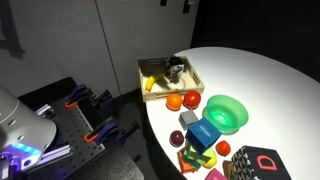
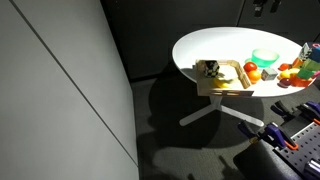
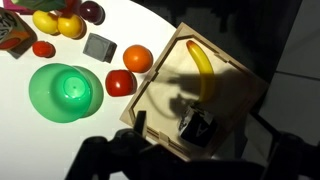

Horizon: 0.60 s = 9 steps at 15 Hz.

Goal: Pick up the soft block with the letter a on it and put it in the wooden tray

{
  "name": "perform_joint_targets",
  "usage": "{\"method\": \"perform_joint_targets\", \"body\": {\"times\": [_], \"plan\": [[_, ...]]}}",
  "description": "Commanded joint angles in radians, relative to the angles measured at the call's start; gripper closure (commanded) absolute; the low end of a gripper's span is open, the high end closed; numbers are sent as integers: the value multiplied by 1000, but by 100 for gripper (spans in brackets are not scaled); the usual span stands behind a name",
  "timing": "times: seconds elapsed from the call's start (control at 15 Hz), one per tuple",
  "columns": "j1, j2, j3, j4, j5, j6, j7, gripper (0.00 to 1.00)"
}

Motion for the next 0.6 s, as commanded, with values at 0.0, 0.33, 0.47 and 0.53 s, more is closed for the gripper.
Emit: {"method": "perform_joint_targets", "body": {"times": [0.0, 0.33, 0.47, 0.53], "plan": [[-5, -85, -13, -59, 19, 10, -24, 0], [1, -83, -16, -50, 7, -1, 0, 0], [1, -96, -18, -62, 11, 2, -1, 0], [1, -99, -18, -64, 11, 3, -1, 0]]}}
